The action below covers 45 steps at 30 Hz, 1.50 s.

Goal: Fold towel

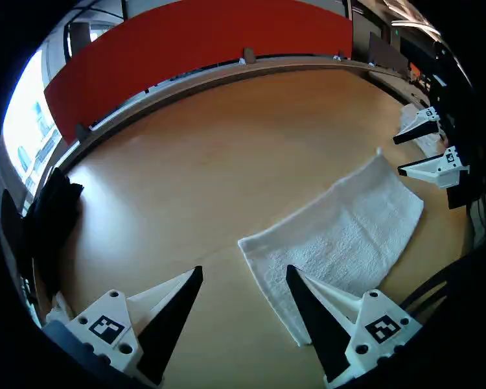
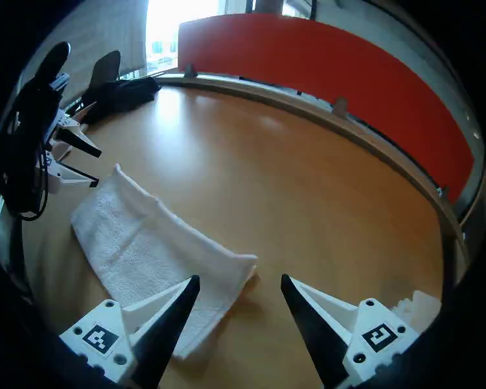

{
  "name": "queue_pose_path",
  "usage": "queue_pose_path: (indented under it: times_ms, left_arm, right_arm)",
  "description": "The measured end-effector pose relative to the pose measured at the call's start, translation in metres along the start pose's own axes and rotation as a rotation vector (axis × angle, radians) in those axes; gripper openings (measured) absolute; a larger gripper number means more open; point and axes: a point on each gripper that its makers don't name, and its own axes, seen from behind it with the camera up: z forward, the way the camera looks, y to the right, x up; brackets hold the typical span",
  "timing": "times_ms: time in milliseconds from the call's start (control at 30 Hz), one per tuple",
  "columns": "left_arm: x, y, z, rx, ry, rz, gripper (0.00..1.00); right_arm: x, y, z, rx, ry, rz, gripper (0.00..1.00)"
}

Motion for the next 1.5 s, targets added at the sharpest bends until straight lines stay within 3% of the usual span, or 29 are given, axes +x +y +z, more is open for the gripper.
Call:
queue_pose_path:
  times_ms: [467, 1500]
  left_arm:
    - [-0.004, 0.009, -0.012, -0.016, 0.009, -0.039, 0.96]
    - [-0.054, 0.025, -0.046, -0.005, -0.008, -0.138, 0.95]
  right_arm:
    - [-0.003, -0.010, -0.011, 0.011, 0.006, -0.003, 0.97]
    - [-0.036, -0.038, -0.050, 0.021, 0.009, 0.027, 0.97]
